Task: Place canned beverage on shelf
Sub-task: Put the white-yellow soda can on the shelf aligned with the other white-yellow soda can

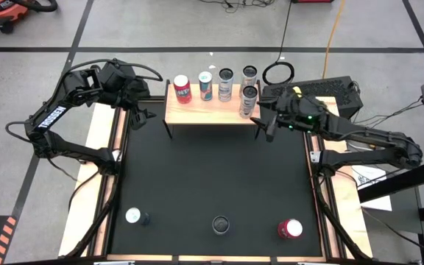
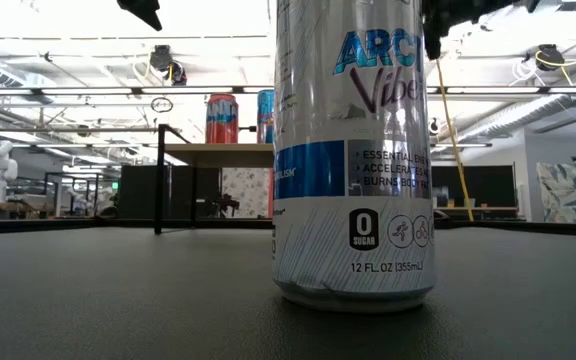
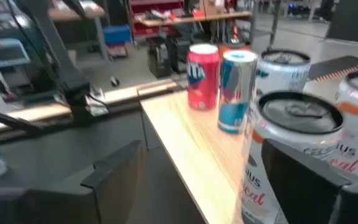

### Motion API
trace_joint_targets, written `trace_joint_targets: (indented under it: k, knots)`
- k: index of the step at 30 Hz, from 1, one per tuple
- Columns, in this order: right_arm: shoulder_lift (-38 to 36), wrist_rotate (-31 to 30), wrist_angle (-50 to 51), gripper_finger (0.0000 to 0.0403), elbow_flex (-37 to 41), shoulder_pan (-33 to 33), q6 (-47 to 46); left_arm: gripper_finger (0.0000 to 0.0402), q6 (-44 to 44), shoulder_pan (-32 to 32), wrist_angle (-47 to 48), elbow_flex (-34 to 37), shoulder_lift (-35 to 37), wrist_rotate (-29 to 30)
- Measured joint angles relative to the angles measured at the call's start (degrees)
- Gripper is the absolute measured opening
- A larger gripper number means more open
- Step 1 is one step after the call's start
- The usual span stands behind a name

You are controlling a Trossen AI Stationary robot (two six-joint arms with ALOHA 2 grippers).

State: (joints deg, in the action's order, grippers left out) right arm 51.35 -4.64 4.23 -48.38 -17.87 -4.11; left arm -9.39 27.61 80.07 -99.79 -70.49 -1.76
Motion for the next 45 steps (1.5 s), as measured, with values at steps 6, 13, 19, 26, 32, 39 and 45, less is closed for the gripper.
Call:
trace_joint_targets:
  k: [6, 13, 19, 26, 32, 39, 45]
  knots:
    - [4.13, -1.35, 0.0, 0.0251, 0.0, 0.0, 0.74, 0.0338, -0.21, 0.0, 0.02, 0.0, 0.0, 0.0]
    - [5.38, -4.35, -0.02, 0.0162, 0.0, -0.02, 1.83, 0.0338, -0.43, -0.01, 0.02, 0.0, 0.0, 0.0]
    - [5.38, -4.35, 0.37, 0.0085, 0.0, -0.04, 2.37, 0.0338, -0.44, -0.01, 0.02, 0.0, 0.0, 0.0]
    - [6.71, -7.7, 0.35, 0.0018, 0.0, -0.06, 2.25, 0.0338, -0.41, 0.0, 0.01, 0.0, 0.0, 0.0]
    - [7.63, -8.85, 0.35, 0.0004, 0.0, -0.97, 2.56, 0.0338, -0.44, -0.01, 0.0, 0.0, 0.01, 0.0]
    - [7.63, -8.88, 0.35, 0.0001, 0.0, -2.54, 1.79, 0.0338, -0.48, -0.02, 0.0, 0.0, 0.0, 0.0]
    - [7.63, -9.07, 0.35, 0.0001, 0.0, -3.7, 1.78, 0.0338, -0.5, -0.01, 0.0, 0.0, 0.0, 0.0]
